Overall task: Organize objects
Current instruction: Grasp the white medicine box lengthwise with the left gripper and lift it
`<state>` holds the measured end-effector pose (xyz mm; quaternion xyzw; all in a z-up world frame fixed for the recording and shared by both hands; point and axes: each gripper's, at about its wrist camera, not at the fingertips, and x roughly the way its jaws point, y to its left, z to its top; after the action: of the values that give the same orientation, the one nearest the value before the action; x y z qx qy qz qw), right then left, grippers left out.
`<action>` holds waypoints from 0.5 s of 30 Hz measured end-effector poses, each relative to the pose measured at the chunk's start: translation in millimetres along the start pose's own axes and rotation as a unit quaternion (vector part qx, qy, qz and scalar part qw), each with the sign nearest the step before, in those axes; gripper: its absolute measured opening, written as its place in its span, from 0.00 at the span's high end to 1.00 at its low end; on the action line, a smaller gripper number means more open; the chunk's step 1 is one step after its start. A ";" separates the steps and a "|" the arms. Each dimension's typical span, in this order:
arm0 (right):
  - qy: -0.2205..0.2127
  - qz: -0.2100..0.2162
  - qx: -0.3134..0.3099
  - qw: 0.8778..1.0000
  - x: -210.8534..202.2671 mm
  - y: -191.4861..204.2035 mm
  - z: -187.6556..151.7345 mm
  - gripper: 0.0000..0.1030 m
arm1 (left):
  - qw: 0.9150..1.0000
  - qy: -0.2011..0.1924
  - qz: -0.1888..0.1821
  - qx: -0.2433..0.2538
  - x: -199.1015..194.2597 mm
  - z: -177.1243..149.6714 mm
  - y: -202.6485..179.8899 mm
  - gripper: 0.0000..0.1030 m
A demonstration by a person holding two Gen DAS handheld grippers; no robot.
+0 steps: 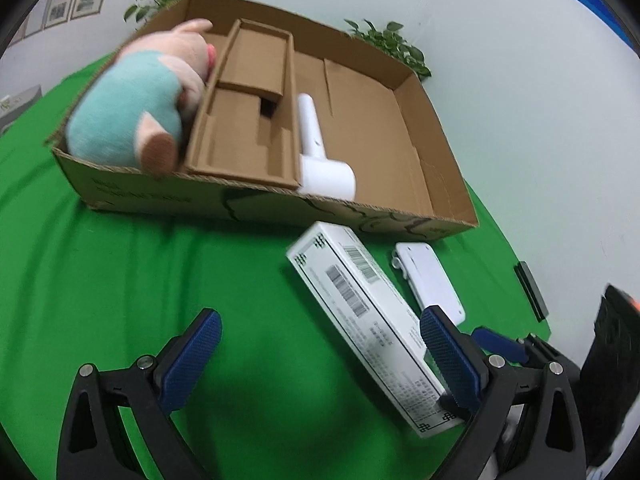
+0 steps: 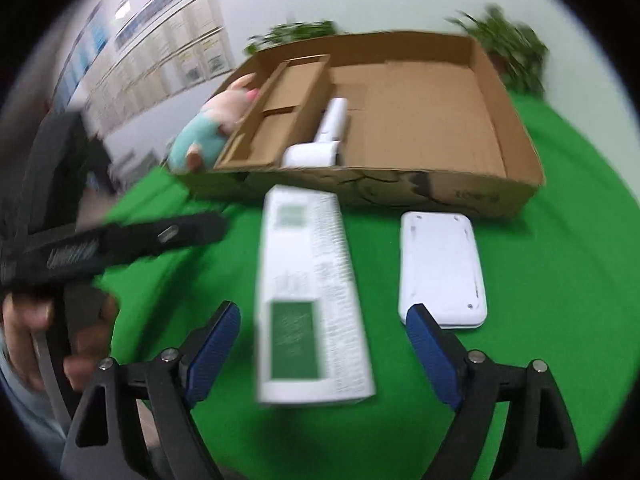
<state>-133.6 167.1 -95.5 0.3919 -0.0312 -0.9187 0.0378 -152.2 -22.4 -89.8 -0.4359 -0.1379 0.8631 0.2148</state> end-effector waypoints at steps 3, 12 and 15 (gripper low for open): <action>0.008 -0.024 -0.038 0.999 7.0 14.4 -6.5 0.15 | 1.000 0.013 -0.016 -0.001 8.5 -0.8 -5.0 0.03; 0.051 -0.020 -0.033 0.998 25.7 21.0 -14.0 0.19 | 0.997 0.044 -0.061 -0.029 21.9 -3.1 -3.1 0.03; 0.067 -0.025 -0.049 0.996 32.1 32.7 -15.6 0.25 | 0.995 0.055 -0.075 -0.036 26.1 -4.9 -2.2 0.07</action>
<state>-143.1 131.1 -126.5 0.4512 0.0259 -0.8913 0.0359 -161.4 -7.4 -109.8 -0.4786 -0.1895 0.8136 0.2705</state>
